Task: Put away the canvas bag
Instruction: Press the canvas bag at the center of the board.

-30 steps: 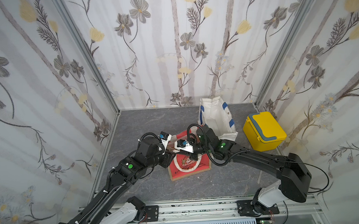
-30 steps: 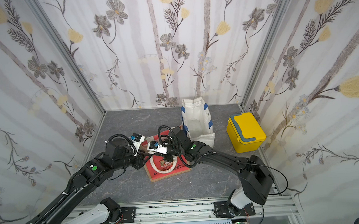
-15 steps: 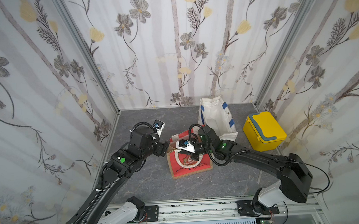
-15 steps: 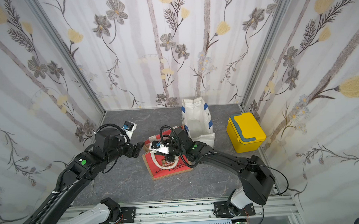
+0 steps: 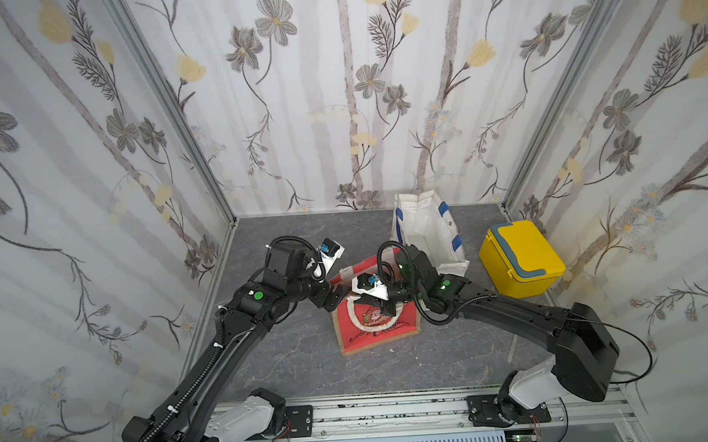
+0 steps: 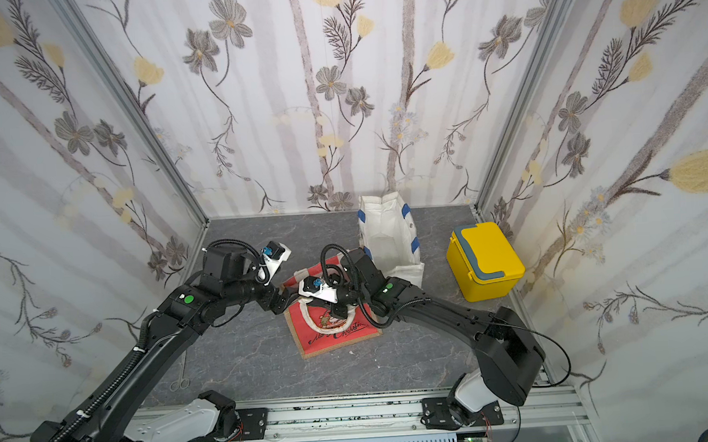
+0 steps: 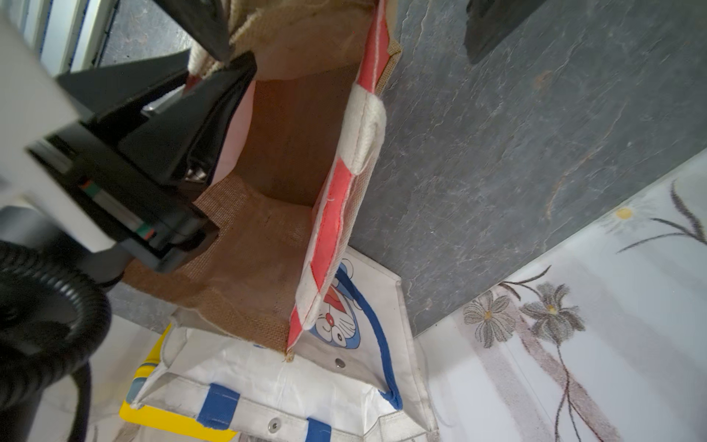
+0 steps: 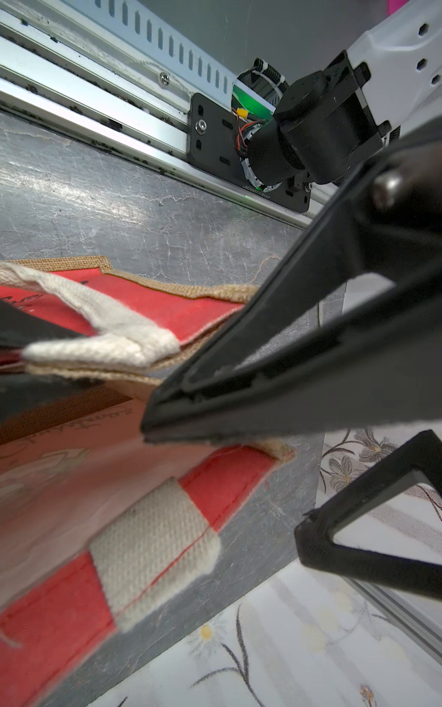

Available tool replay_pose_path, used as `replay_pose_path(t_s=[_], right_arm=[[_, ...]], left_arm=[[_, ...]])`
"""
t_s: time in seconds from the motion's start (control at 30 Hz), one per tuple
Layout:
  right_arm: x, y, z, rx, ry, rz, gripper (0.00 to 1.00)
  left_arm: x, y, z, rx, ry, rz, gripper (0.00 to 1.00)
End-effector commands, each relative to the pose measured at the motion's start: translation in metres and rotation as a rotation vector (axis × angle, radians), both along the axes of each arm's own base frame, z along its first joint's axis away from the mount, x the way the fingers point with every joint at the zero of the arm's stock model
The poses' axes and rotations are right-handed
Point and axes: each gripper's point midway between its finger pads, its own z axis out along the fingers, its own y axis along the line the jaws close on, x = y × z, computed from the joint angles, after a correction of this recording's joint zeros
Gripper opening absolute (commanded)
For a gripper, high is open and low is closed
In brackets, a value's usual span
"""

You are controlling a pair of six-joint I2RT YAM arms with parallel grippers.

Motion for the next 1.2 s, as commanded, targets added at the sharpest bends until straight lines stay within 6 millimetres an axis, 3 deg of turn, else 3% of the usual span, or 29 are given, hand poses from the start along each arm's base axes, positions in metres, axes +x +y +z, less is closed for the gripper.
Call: replay_pose_path(t_s=[0.0,0.2,0.33,0.47,0.6,0.7,0.77,0.8,0.83,1.03,1.07,1.13,1.17], right_arm=[[-0.003,0.005,0.014,0.061,-0.016,0.029,0.09],[0.004,0.008,0.015,0.07,-0.005,-0.002,0.1],[0.009,0.011,0.015,0.073,0.014,-0.025,0.1],[0.011,0.015,0.018,0.082,0.046,-0.028,0.11],[0.015,0.019,0.021,0.089,0.068,-0.039,0.11],[0.012,0.019,0.027,0.098,0.08,-0.028,0.14],[0.009,0.018,0.03,0.104,0.076,-0.019,0.22],[0.009,0.017,0.032,0.104,0.072,-0.021,0.27],[0.009,0.016,0.033,0.102,0.064,-0.026,0.29],[0.02,0.006,0.034,0.022,-0.002,-0.084,0.54],[0.023,0.004,0.036,0.008,-0.018,-0.103,0.6],[0.029,-0.002,0.038,-0.04,-0.047,-0.137,0.87],[0.03,-0.005,0.038,-0.068,-0.059,-0.141,0.89]], left_arm=[[-0.011,-0.014,0.006,-0.092,0.079,-0.092,0.93],[-0.019,-0.001,-0.025,-0.045,0.206,-0.006,0.84],[-0.021,0.003,-0.025,-0.064,0.207,0.048,0.78],[-0.025,0.006,-0.046,0.014,0.232,0.085,0.76],[-0.032,-0.002,-0.041,-0.007,0.206,0.067,0.75],[-0.022,0.007,-0.043,0.036,0.153,0.122,0.53],[-0.018,0.012,-0.042,0.055,0.122,0.145,0.34],[-0.016,0.014,-0.042,0.056,0.103,0.157,0.2],[-0.014,0.015,-0.041,0.055,0.087,0.163,0.14],[-0.018,0.012,-0.039,0.028,0.04,0.122,0.09],[-0.019,0.012,-0.038,0.027,0.025,0.116,0.06],[-0.023,0.011,-0.032,0.018,-0.019,0.075,0.0],[-0.026,0.009,-0.029,0.011,-0.039,0.046,0.0]])
